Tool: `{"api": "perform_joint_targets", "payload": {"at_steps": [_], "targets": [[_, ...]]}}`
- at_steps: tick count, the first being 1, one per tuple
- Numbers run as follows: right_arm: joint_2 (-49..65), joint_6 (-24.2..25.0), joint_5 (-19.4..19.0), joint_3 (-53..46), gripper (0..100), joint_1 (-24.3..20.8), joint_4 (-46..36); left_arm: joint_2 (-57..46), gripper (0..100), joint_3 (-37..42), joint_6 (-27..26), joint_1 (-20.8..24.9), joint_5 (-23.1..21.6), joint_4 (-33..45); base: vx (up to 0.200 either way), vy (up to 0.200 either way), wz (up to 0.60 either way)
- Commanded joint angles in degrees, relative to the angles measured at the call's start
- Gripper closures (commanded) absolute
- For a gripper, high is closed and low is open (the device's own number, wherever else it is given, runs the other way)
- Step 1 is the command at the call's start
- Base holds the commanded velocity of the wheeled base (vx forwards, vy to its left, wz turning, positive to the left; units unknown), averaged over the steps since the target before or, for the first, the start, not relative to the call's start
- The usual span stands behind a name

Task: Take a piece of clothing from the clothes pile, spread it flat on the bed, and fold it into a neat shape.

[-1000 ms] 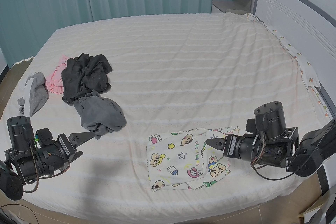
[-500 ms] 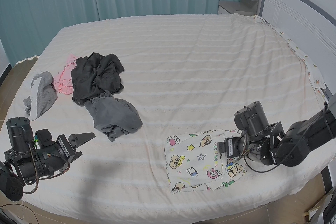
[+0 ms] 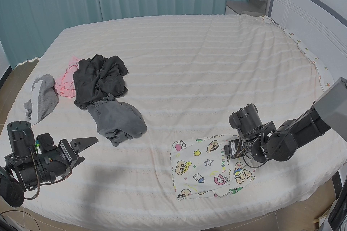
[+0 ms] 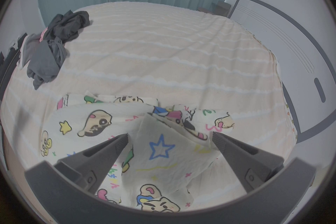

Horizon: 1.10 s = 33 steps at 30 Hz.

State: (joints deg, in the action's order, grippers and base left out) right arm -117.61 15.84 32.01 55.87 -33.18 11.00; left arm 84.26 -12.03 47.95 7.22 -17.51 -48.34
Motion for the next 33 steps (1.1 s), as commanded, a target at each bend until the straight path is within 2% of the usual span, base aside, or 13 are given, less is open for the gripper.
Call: {"api": "perform_joint_targets", "payload": {"at_steps": [1,9,22,27,30,32,33], "targets": [[-2.3,-0.1,0.2,-0.1,0,0.4,0.0,0.4,0,0.0,0.0,-0.4,-0.1,0.0,0.0,0.0,0.0],[2.3,-0.6,1.4,-5.7,0,2.6,-0.1,0.5,0,0.0,0.0,-1.0,-0.3,0.0,0.0,0.0,0.0],[12.2,-1.1,0.6,-20.7,0,7.1,0.7,0.4,0,0.0,0.0,-1.0,-0.3,0.0,0.0,0.0,0.0],[13.6,-1.3,0.2,-25.5,0,9.3,3.6,0.4,0,0.0,0.0,-1.0,-0.3,0.0,0.0,0.0,0.0],[17.1,-0.7,-4.7,-27.0,0,10.8,8.1,0.5,0,0.2,0.0,-0.9,-0.3,0.0,0.0,0.0,0.0],[19.7,-0.5,-11.9,-27.2,0,11.8,10.4,0.7,0,0.4,0.0,-0.5,-0.3,0.1,0.0,0.0,0.0],[21.1,0.2,-16.7,-27.7,0,12.8,11.3,0.9,0,1.0,0.0,-0.1,-0.5,0.2,0.0,0.0,0.0]]}}
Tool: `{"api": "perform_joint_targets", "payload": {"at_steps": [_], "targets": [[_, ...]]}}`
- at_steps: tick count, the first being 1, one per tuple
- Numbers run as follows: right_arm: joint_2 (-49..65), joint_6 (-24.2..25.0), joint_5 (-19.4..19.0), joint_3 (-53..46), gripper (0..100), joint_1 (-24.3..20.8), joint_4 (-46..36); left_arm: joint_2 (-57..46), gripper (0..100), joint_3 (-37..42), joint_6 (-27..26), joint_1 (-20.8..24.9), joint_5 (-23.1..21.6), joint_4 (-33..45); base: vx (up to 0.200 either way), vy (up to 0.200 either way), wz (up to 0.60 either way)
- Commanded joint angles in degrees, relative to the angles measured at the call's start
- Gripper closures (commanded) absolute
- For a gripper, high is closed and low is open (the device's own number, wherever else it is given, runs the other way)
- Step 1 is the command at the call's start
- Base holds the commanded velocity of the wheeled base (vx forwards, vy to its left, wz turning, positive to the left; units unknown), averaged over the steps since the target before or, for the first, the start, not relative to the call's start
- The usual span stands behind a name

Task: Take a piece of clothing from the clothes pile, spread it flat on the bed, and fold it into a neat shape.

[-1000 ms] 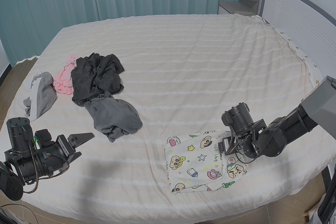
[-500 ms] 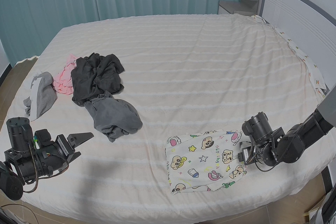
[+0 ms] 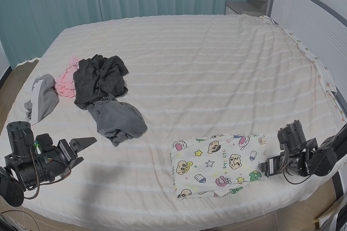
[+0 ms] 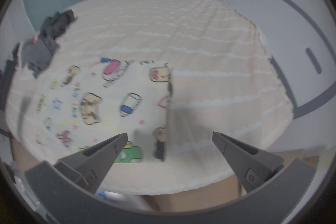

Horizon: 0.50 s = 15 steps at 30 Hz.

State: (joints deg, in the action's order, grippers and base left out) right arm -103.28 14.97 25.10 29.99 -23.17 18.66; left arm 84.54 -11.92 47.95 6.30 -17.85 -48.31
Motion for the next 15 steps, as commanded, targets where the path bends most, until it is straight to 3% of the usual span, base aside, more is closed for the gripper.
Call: {"api": "perform_joint_targets", "payload": {"at_steps": [1,5,8,12,15], "targets": [[7.8,1.8,-14.0,-2.1,0,3.9,4.3,0.9,0,1.3,0.0,1.9,-0.3,0.1,0.0,0.0,0.0],[9.5,5.6,-31.9,-2.8,0,12.5,6.5,5.2,0,1.7,-0.6,9.0,0.3,0.0,0.0,0.0,0.0],[8.6,5.0,-41.0,-2.7,0,19.2,8.7,10.1,0,0.5,-2.8,12.1,0.4,-0.2,0.0,0.0,0.0],[6.1,4.9,-45.9,-2.3,0,22.6,10.9,16.4,0,-3.3,-6.9,16.1,2.3,-0.2,0.0,0.0,0.0],[2.7,4.4,-45.9,-2.3,0,22.9,12.5,20.9,0,-7.1,-7.3,19.6,2.7,-0.2,0.0,0.0,0.0]]}}
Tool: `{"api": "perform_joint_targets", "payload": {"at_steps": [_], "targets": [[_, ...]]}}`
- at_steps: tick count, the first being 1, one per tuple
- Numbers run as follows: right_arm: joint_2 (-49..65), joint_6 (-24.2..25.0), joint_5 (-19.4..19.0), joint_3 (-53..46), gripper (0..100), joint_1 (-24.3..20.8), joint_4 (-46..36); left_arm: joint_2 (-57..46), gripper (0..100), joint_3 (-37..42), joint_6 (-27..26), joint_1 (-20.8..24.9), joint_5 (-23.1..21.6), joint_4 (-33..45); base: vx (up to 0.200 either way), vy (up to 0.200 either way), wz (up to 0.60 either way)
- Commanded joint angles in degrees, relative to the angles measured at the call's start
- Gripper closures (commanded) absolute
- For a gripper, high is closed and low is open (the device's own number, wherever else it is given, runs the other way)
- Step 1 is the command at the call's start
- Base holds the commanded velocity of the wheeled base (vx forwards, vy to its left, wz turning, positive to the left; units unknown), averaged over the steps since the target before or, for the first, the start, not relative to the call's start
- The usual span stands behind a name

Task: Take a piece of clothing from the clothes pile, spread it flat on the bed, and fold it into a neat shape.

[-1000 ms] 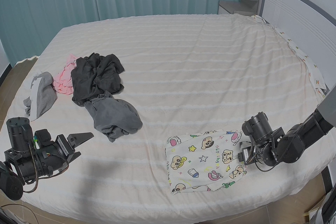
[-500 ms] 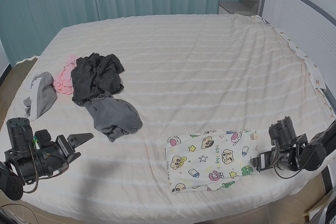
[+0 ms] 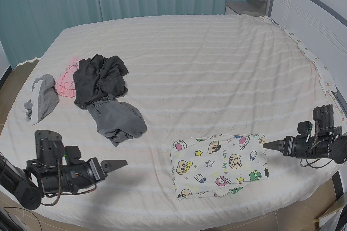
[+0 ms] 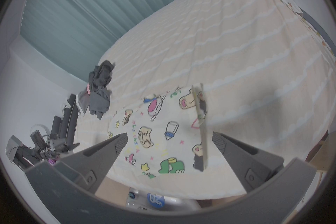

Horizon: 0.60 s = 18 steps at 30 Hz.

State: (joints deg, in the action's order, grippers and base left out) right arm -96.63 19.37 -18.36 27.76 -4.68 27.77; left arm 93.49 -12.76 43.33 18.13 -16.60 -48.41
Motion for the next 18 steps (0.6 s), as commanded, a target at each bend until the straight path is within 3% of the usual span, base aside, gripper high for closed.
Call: {"api": "perform_joint_targets", "payload": {"at_steps": [1,8,14,18], "targets": [[-4.7,-0.2,-2.6,-0.2,0,4.4,4.3,13.9,0,-8.0,-2.5,8.9,1.5,-0.1,0.0,0.0,0.0],[-10.3,-1.7,-3.0,0.4,0,3.9,7.6,26.7,0,-21.6,-1.7,13.7,1.8,-2.0,0.0,0.0,0.0],[-16.0,-1.8,-6.9,0.2,0,4.0,13.4,33.5,0,-27.6,-0.8,15.8,1.8,-2.9,0.0,0.0,0.0],[-18.8,-1.8,-7.1,0.3,0,4.0,16.4,36.5,0,-29.5,-1.0,16.0,2.0,-3.7,0.0,0.0,0.0]]}}
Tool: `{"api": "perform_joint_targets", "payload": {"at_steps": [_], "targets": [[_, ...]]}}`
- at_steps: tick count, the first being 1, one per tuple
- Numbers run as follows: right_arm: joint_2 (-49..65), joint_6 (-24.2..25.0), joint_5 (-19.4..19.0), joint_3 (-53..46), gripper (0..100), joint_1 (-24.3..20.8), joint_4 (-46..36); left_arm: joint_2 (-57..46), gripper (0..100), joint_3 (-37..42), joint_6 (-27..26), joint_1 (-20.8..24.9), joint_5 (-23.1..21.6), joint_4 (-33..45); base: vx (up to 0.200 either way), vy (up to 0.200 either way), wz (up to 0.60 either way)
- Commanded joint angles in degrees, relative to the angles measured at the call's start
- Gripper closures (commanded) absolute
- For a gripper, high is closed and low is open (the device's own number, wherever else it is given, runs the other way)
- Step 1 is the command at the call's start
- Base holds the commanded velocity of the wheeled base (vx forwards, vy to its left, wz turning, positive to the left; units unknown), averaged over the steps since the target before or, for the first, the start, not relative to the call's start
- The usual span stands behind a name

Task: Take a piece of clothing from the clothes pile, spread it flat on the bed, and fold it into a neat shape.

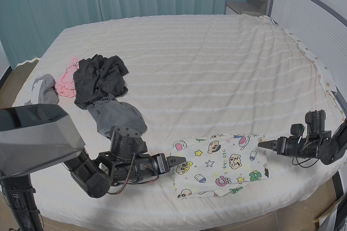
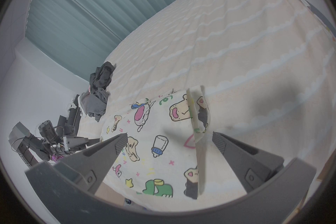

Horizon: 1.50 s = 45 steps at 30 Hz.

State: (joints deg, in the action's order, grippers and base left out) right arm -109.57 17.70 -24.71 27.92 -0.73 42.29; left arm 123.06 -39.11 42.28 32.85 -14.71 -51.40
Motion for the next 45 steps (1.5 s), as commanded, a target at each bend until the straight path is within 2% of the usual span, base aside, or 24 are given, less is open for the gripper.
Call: {"api": "perform_joint_targets", "payload": {"at_steps": [1,10,16,20,22,24,27,28,29,32,40,45], "targets": [[-7.8,-0.1,-1.2,0.0,0,-0.1,4.1,8.1,0,-4.0,0.1,1.2,0.0,-1.0,0.0,0.0,0.0],[-13.0,0.3,-7.9,0.2,0,-0.1,11.5,9.3,0,-5.3,0.5,2.0,-1.2,-4.3,0.0,0.0,0.0],[-13.8,0.6,-10.5,0.1,0,-0.9,13.3,9.8,0,-6.0,0.7,2.7,-1.8,-4.5,0.0,0.0,0.0],[-13.9,0.7,-11.3,0.1,0,-1.9,13.3,9.7,0,-6.6,2.6,3.1,-1.9,-5.2,0.0,0.0,0.0],[-14.1,0.8,-11.3,0.2,0,-4.5,13.3,9.7,0,-7.7,7.0,3.5,-1.9,-6.8,0.0,0.0,0.0],[-14.6,0.8,-11.3,0.7,0,-5.4,13.3,9.7,0,-7.8,8.5,3.6,-1.9,-7.1,0.0,0.0,0.0],[-15.1,0.9,-11.3,1.3,0,-6.3,13.3,9.7,0,-7.8,8.7,4.1,-1.9,-7.3,0.0,0.0,0.0],[-15.2,1.2,-11.4,1.4,100,-6.8,13.3,9.6,0,-7.7,8.7,4.2,-1.8,-7.3,0.0,0.0,0.0],[-15.2,1.5,-11.4,1.4,100,-7.3,13.3,9.5,100,-7.6,8.7,4.2,-1.9,-7.3,0.0,0.0,0.0],[-15.1,3.2,-11.3,1.5,100,-9.0,13.5,9.4,100,-7.1,8.5,4.5,-1.8,-7.4,0.0,0.0,0.0],[-15.0,4.2,-11.3,0.7,100,-9.3,16.2,7.2,100,-5.9,8.4,4.6,-1.6,-6.6,0.0,0.0,0.0],[-14.1,5.2,-11.1,-0.1,100,-9.4,16.2,4.5,100,-5.6,6.9,4.6,-1.5,-1.6,0.0,0.0,0.0]]}}
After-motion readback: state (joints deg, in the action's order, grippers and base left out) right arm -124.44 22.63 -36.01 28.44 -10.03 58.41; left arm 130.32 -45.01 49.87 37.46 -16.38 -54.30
